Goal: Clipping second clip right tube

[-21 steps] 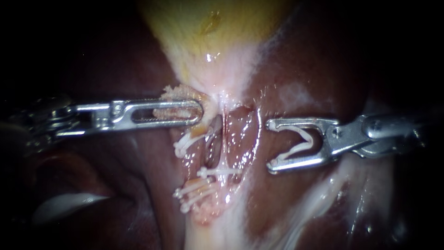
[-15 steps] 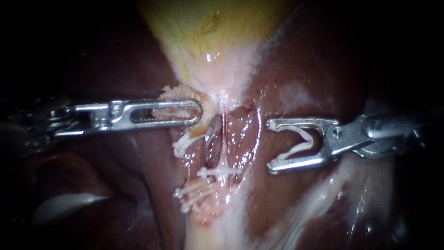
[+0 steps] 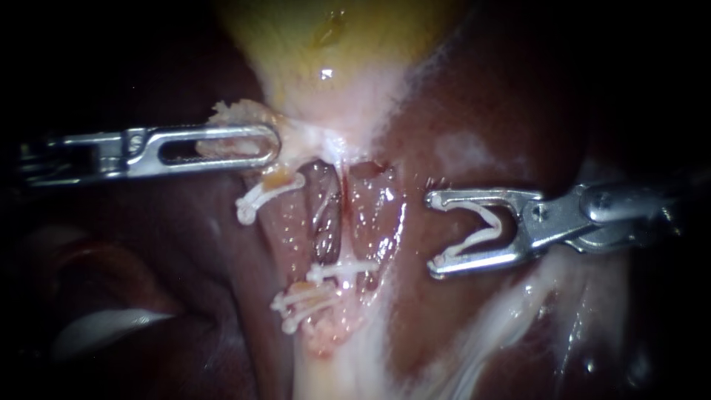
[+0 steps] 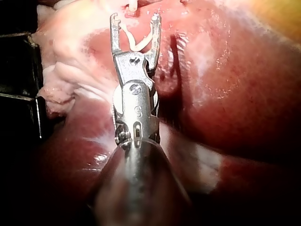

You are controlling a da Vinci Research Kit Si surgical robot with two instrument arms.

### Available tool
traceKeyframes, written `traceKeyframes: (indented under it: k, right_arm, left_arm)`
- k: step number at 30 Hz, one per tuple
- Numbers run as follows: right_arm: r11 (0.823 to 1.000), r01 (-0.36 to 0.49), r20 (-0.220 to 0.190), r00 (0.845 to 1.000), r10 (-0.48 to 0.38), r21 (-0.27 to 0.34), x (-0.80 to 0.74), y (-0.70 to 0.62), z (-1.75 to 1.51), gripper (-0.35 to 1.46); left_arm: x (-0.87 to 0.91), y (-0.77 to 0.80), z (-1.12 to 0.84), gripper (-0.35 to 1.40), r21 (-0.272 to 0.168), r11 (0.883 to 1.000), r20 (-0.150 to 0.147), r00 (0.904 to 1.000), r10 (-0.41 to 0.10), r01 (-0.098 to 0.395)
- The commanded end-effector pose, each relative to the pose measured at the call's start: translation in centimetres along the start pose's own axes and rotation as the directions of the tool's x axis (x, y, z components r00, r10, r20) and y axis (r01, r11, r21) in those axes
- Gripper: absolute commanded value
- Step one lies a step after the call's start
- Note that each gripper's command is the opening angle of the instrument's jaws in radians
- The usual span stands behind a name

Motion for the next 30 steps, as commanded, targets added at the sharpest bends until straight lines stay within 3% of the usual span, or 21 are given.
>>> traceKeyframes:
  k: [1,3,12,22,30]
  right_arm:
    - [1.000,0.000,-0.001,1.000,0.000,0.000,0.00,0.00,0.00,0.50]
    - [1.000,0.006,0.000,1.000,-0.006,0.000,0.00,0.00,0.01,0.50]
    - [0.994,-0.113,-0.008,0.994,0.113,-0.007,-0.09,0.03,0.29,0.50]
    - [0.965,-0.262,-0.018,0.965,0.262,-0.010,-0.39,0.12,0.76,0.49]
    - [0.949,-0.314,-0.022,0.949,0.314,-0.016,-0.60,0.22,0.97,0.49]
  left_arm:
    - [0.01,0.00,0.00,-0.35,0.001,1.000,0.001,1.0000,0.001,-0.001]
    - [0.01,-0.01,0.01,-0.35,0.000,1.000,0.002,1.0000,0.001,-0.001]
    - [0.01,-0.01,0.02,-0.35,0.000,1.000,0.002,1.0000,0.001,-0.001]
    - [0.02,-0.03,0.03,-0.35,-0.002,1.000,0.003,1.0000,0.001,-0.001]
    - [0.03,-0.05,0.03,-0.35,-0.003,1.000,0.004,1.0000,0.001,-0.001]
